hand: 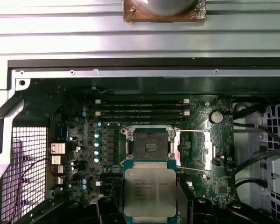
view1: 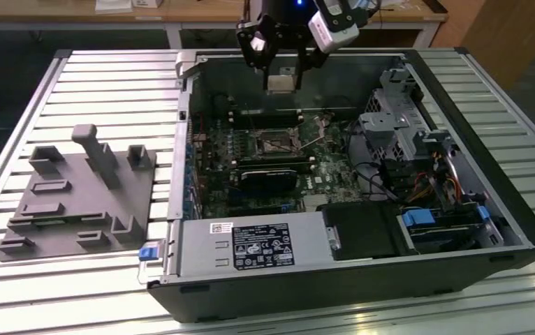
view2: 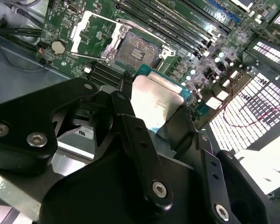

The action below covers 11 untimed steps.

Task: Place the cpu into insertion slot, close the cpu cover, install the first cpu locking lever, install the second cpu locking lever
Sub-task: 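Place the cpu into insertion slot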

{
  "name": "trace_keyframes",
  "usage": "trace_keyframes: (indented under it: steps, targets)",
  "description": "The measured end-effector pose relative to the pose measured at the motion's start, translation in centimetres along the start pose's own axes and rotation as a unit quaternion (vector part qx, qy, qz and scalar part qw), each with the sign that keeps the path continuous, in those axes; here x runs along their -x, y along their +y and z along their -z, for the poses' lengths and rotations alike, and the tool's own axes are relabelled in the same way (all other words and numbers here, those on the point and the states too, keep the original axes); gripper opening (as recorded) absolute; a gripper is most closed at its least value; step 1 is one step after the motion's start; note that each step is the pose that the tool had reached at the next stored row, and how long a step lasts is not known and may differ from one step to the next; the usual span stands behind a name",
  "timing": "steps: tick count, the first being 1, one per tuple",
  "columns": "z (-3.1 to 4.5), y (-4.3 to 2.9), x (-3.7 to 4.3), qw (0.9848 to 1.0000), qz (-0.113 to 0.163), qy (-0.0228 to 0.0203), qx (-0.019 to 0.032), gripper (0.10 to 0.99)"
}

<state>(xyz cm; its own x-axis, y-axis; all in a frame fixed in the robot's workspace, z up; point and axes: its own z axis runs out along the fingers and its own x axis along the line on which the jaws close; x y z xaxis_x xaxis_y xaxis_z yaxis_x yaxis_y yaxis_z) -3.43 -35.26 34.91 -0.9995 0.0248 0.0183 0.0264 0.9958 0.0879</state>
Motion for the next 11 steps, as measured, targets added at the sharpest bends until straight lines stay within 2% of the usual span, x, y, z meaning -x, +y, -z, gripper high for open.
trace_keyframes:
  steps: [11]
  targets:
    - [-1.51,0.12,0.50,1.0000,0.000,-0.0001,-0.0009,0.537]
